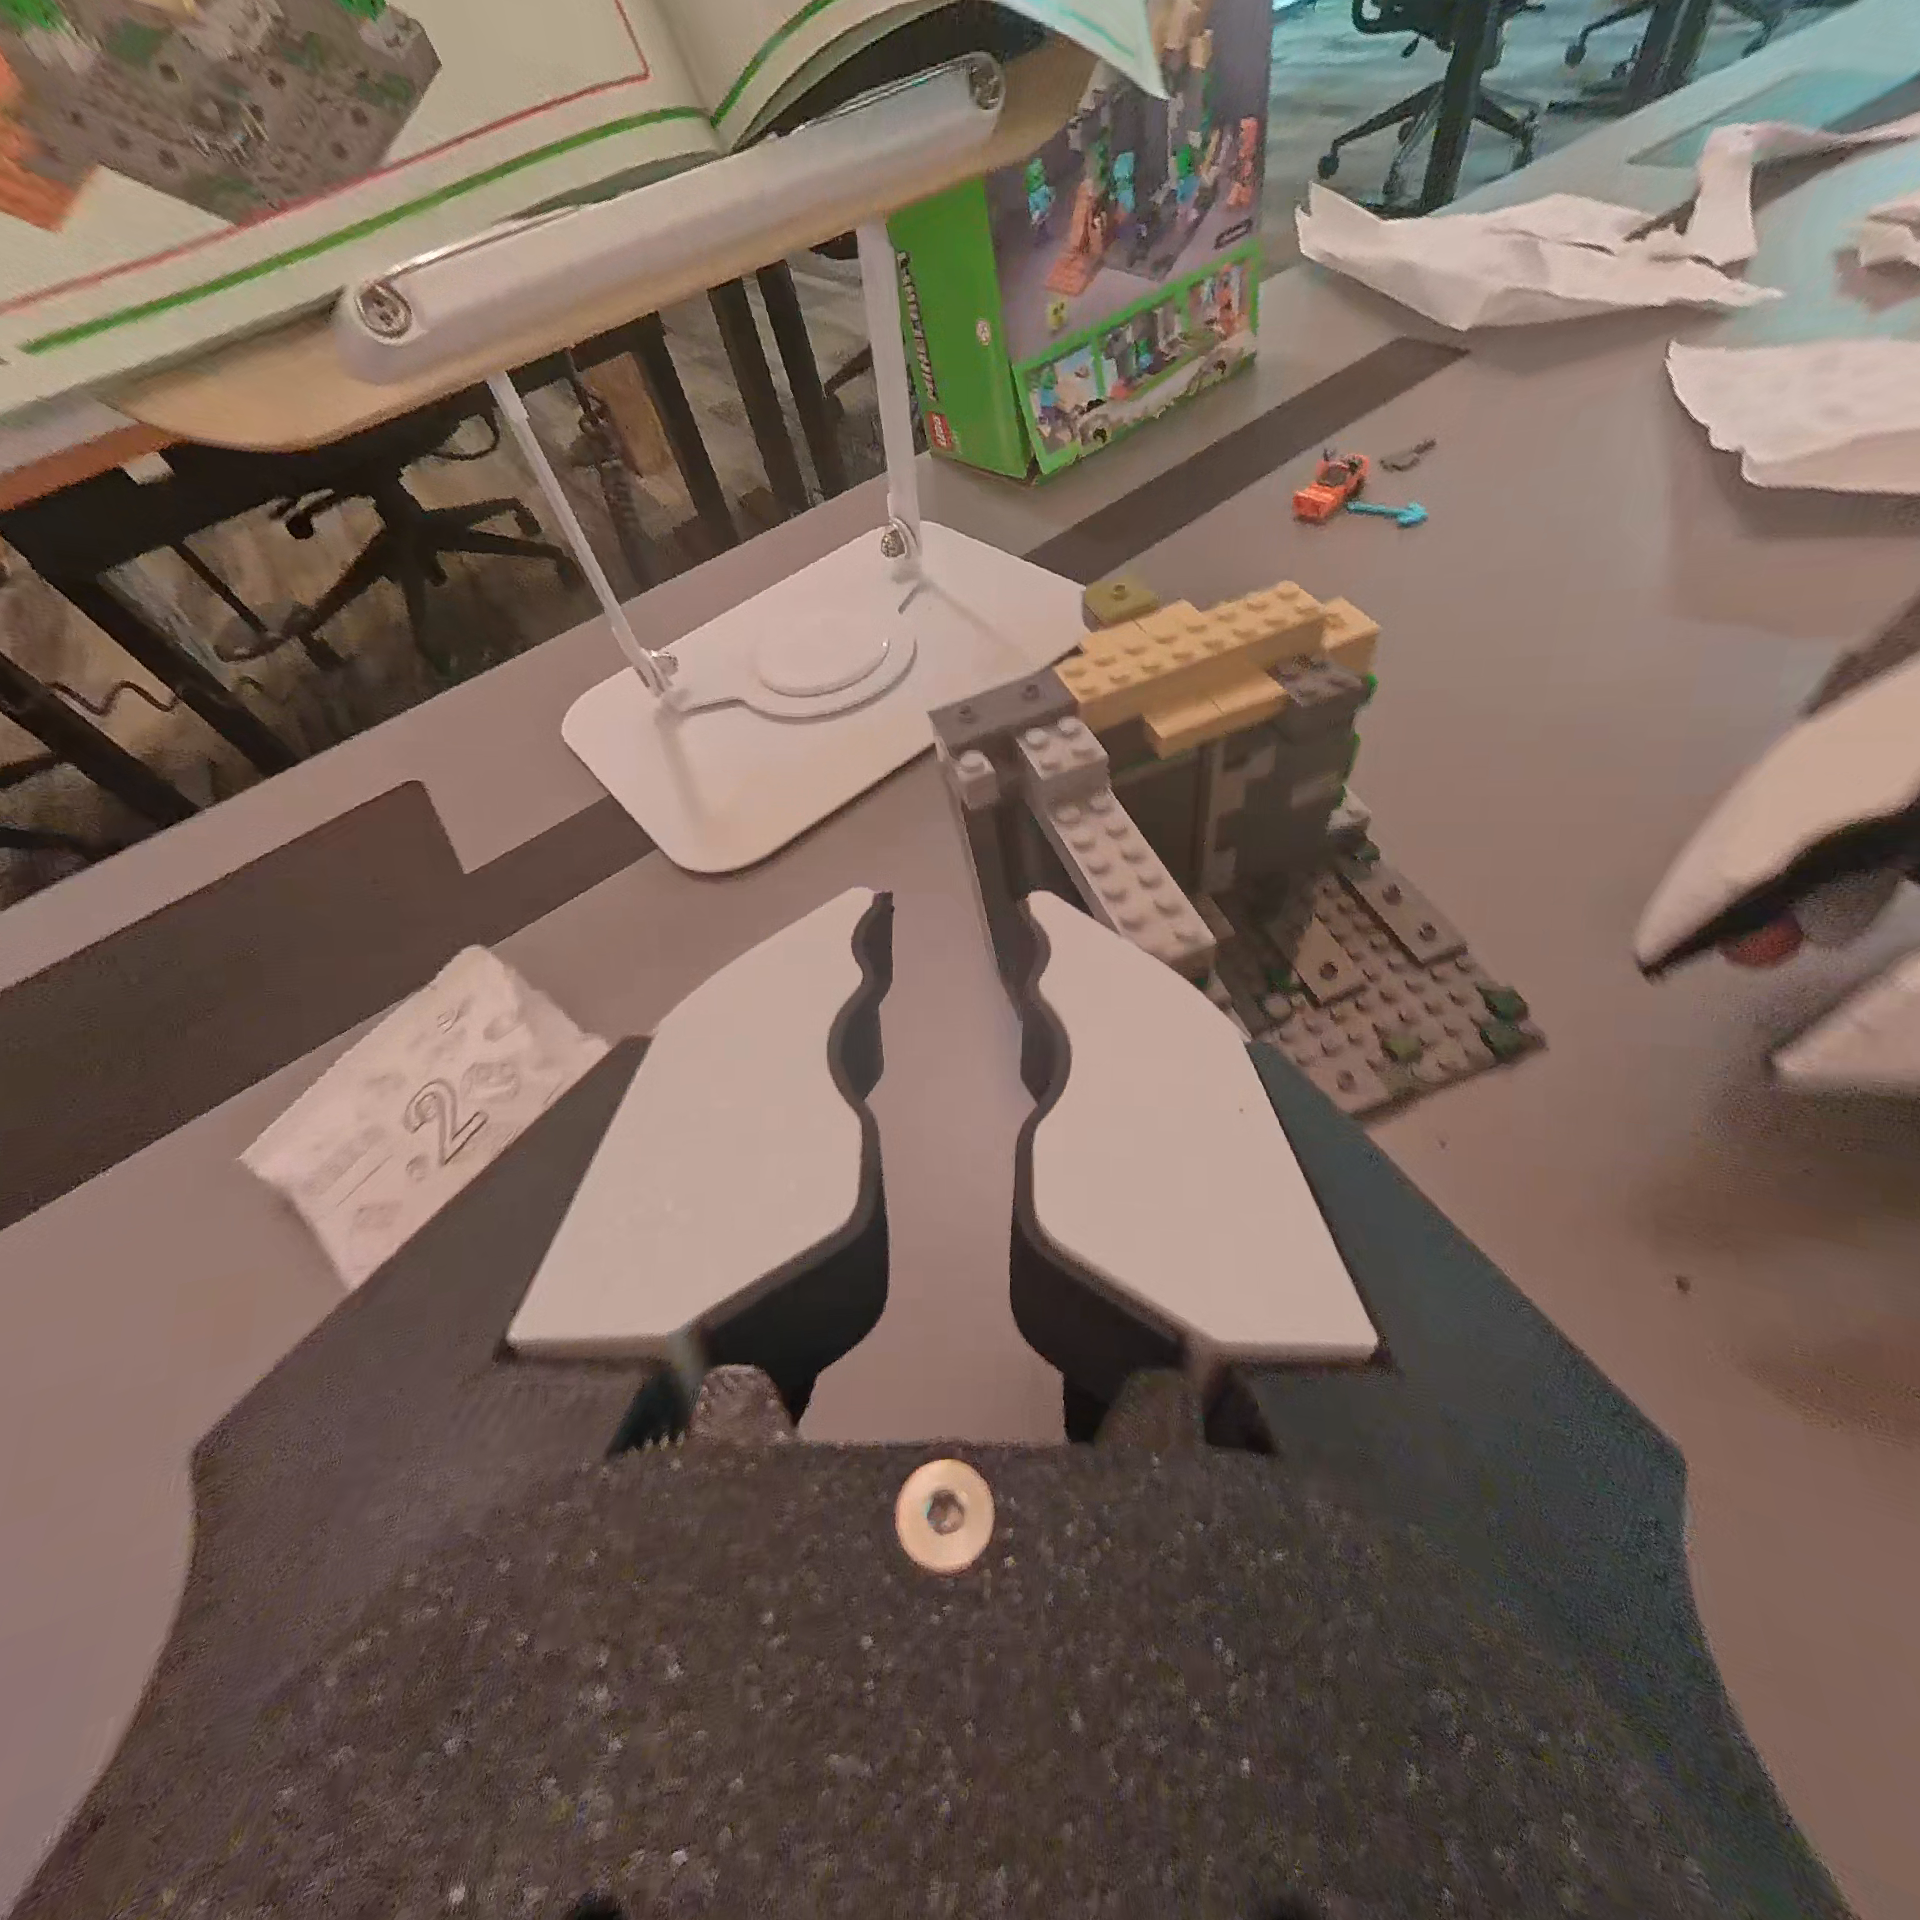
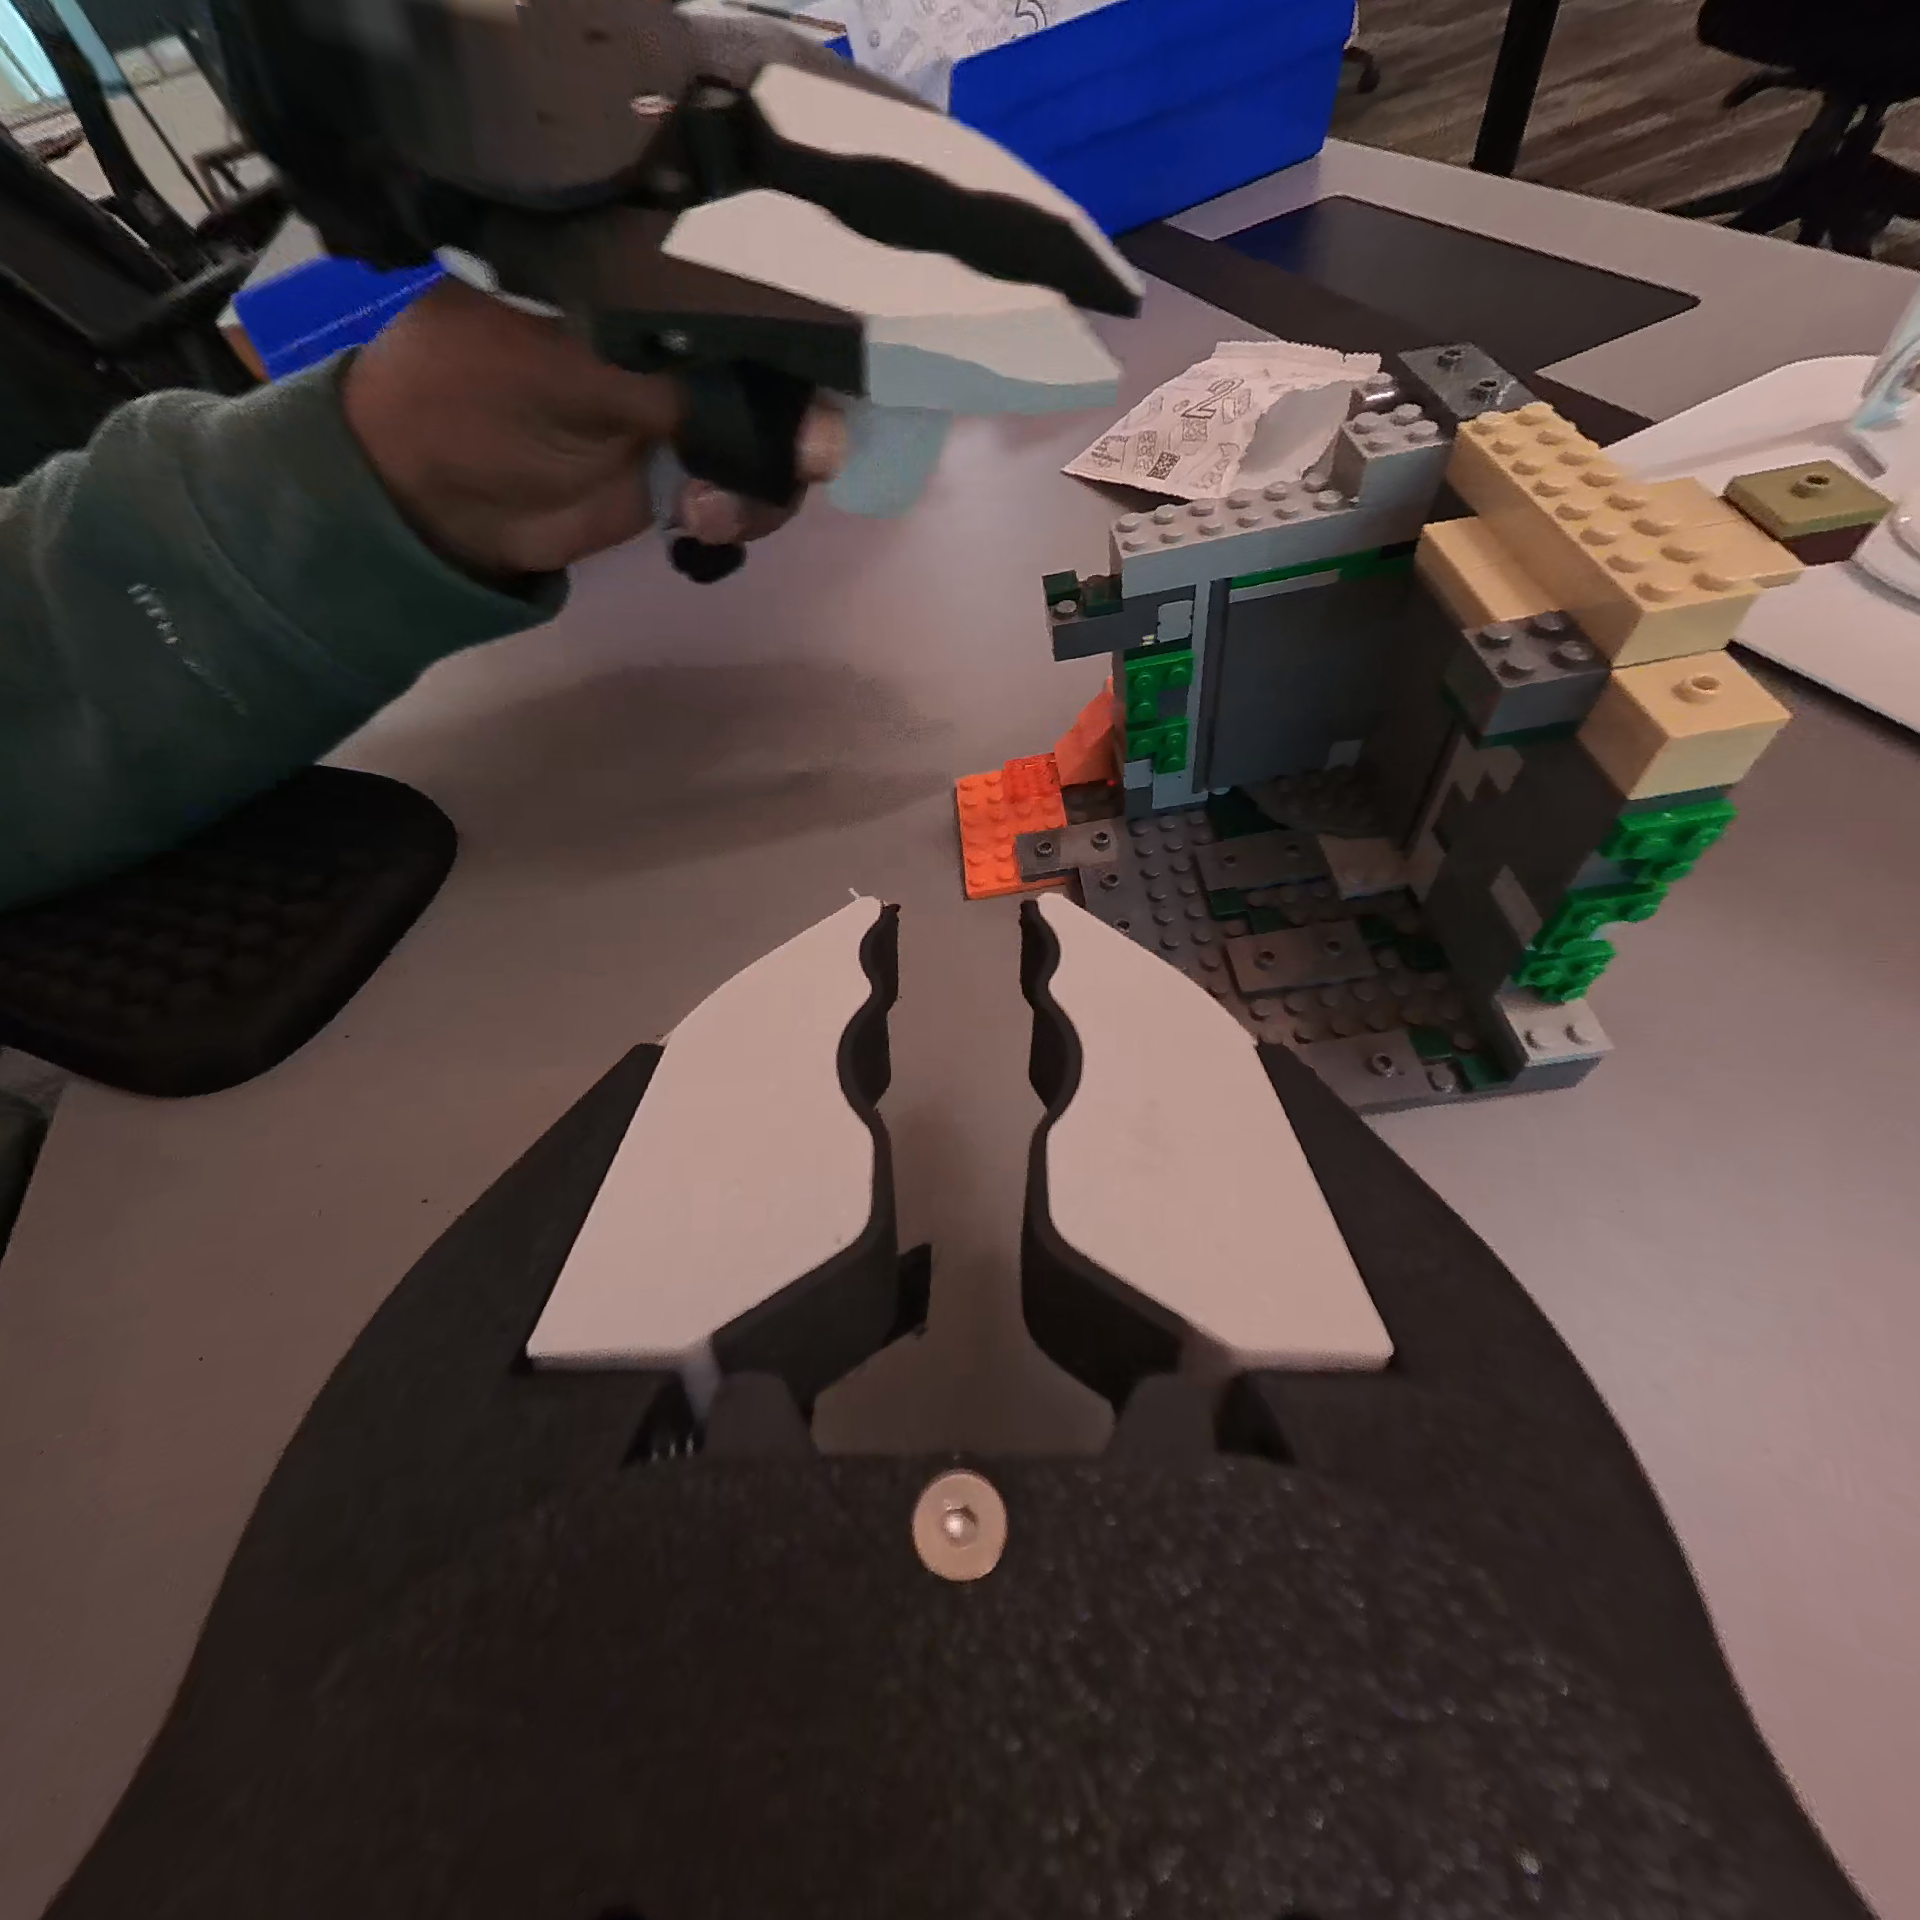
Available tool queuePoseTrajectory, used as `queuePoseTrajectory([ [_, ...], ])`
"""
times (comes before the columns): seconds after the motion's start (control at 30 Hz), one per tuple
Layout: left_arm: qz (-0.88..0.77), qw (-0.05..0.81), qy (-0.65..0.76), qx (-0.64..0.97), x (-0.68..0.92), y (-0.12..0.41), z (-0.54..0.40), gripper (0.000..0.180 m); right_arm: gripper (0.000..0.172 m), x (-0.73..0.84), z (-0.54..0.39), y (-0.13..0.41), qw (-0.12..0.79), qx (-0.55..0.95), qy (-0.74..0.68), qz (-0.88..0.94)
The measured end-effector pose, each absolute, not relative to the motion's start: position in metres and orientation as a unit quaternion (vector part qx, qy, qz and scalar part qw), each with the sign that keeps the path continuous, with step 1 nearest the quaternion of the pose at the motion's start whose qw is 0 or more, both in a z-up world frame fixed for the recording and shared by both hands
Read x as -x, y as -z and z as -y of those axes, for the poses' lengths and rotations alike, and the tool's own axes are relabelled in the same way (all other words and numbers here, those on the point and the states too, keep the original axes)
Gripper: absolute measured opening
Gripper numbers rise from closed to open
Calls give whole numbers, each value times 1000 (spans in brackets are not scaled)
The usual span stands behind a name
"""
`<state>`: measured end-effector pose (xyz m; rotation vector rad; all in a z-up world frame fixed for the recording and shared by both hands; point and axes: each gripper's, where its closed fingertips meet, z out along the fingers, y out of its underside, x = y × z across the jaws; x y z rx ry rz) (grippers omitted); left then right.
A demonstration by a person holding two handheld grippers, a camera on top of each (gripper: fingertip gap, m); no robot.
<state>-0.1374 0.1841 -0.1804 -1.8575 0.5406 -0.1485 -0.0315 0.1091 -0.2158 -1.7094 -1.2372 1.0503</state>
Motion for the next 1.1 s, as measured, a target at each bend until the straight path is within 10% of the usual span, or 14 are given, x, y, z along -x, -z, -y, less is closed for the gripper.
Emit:
queuePoseTrajectory([
  [1.1,-235,539,188,787,103,202,-235,9,27,66,-202,148,442,697,-280,490],
])
